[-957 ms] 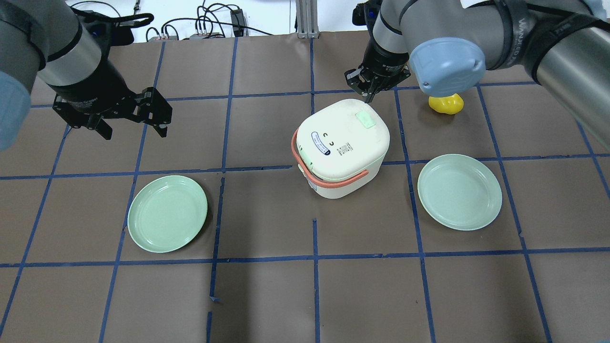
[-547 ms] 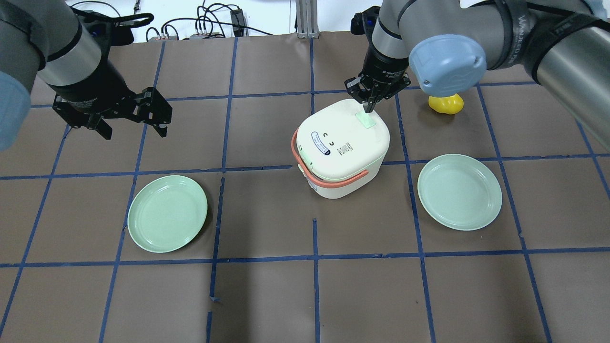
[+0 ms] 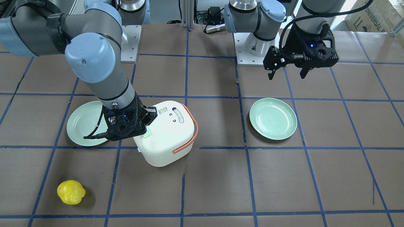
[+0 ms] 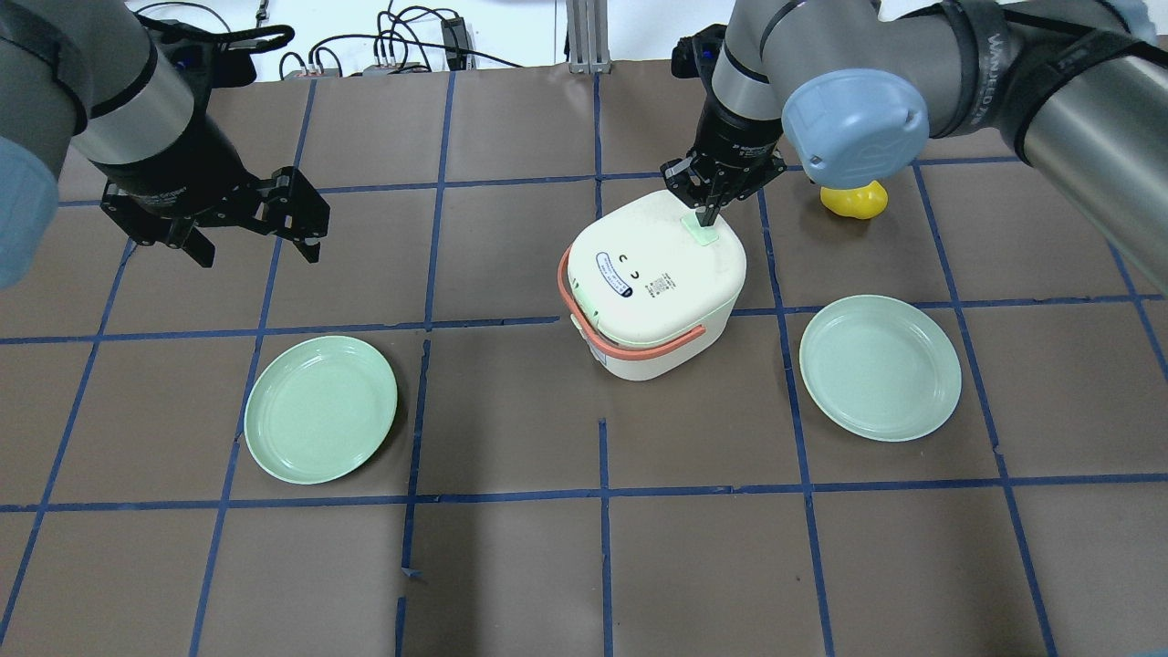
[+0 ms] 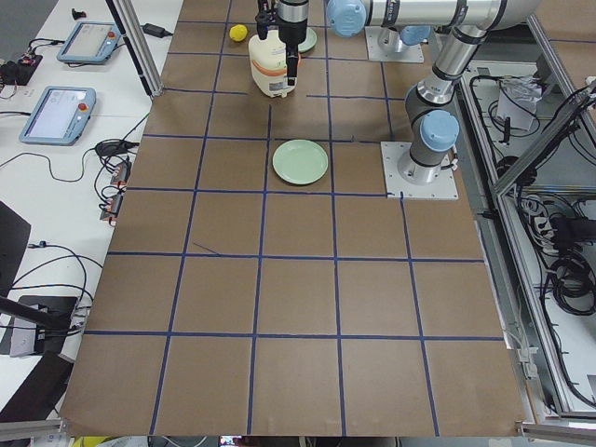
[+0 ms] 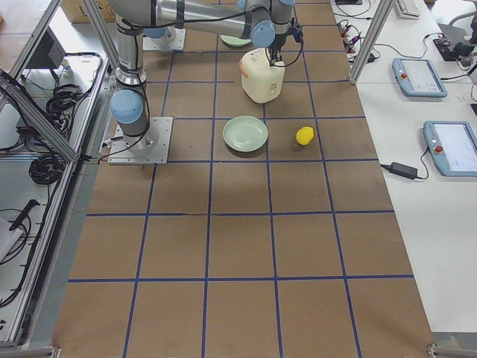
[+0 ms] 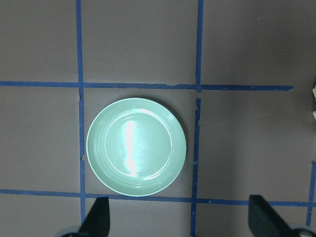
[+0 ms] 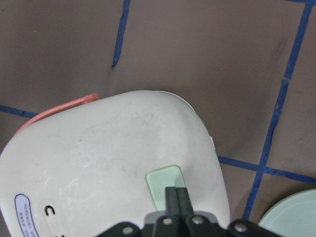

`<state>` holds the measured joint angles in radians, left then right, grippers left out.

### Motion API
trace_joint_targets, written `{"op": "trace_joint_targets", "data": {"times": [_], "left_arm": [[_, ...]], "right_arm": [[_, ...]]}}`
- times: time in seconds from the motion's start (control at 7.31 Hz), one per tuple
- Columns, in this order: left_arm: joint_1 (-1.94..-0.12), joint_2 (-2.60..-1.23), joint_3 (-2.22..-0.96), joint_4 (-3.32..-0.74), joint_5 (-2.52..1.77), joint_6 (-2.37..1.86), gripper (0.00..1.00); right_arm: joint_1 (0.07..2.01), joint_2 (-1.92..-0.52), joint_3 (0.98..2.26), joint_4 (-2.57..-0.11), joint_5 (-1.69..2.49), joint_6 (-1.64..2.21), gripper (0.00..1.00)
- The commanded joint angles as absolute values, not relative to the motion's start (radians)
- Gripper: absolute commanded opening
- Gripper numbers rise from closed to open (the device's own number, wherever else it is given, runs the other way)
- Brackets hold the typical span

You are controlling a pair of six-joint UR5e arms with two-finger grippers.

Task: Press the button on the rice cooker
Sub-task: 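Press down on the green lid button with the right gripper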

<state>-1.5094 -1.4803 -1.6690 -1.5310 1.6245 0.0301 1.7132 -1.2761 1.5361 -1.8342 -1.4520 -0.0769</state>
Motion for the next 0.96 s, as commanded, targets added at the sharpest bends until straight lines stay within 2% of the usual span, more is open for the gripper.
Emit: {"op": "trace_joint_targets", "data": {"times": [0.0, 0.82], "left_arm": [[-1.509, -1.48, -1.669, -1.532, 1.624, 0.031, 1.0], [-1.509, -1.48, -1.669, -1.531, 1.624, 0.031, 1.0]], "right_arm": [[1.713, -1.273, 1.54, -1.833, -1.451, -0.078, 0.09], [1.712, -1.266, 1.54, -1.833, -1.44, -0.086, 0.09]]}}
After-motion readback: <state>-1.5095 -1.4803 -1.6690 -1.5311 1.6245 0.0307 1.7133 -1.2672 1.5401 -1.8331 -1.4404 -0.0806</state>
